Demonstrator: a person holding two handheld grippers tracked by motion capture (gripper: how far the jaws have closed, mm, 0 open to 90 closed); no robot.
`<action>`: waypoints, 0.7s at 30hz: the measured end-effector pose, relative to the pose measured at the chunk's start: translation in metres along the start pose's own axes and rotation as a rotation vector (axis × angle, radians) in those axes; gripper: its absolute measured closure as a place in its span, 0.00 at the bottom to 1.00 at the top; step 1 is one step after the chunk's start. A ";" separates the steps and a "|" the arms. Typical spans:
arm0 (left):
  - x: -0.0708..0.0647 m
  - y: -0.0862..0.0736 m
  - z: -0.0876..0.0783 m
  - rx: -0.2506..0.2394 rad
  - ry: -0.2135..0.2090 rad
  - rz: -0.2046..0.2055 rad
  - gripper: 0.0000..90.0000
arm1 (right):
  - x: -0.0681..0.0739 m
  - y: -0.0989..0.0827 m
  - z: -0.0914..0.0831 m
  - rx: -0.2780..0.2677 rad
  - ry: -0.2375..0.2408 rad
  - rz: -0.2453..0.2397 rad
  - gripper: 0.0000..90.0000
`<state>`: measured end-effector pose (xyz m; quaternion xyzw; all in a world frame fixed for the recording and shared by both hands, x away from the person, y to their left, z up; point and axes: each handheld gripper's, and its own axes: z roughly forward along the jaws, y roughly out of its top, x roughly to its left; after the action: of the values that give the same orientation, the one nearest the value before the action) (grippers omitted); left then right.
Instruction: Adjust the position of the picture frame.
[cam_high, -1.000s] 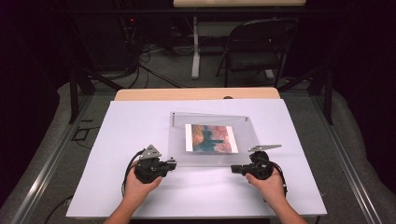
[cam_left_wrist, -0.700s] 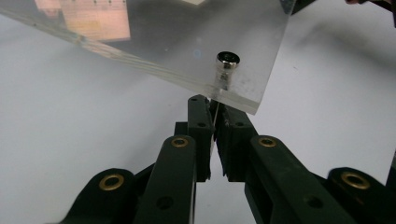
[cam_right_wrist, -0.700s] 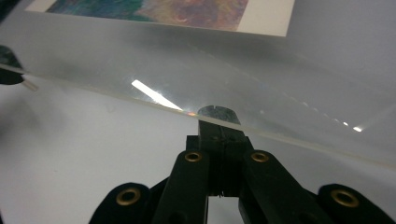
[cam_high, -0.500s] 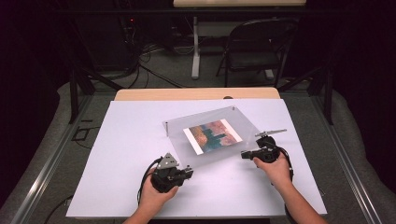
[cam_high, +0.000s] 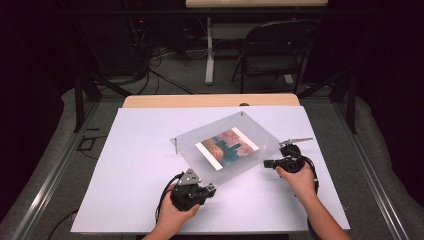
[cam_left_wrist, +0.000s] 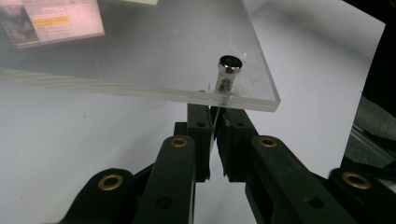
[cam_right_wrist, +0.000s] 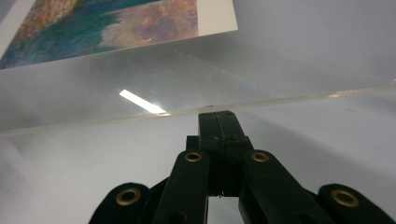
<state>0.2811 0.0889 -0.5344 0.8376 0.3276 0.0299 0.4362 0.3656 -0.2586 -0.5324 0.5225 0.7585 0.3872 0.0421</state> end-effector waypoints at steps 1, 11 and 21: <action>-0.001 0.000 0.001 0.002 -0.004 -0.001 0.93 | 0.000 -0.002 -0.005 -0.016 0.002 0.002 1.00; -0.012 0.011 0.034 0.035 -0.039 0.036 0.92 | 0.020 -0.025 -0.043 -0.126 -0.016 -0.048 0.91; -0.017 0.015 0.050 0.067 -0.065 0.063 0.90 | 0.040 -0.070 -0.056 -0.196 -0.001 -0.088 0.68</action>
<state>0.2925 0.0375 -0.5498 0.8621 0.2876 0.0053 0.4171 0.2681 -0.2668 -0.5238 0.4821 0.7393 0.4570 0.1102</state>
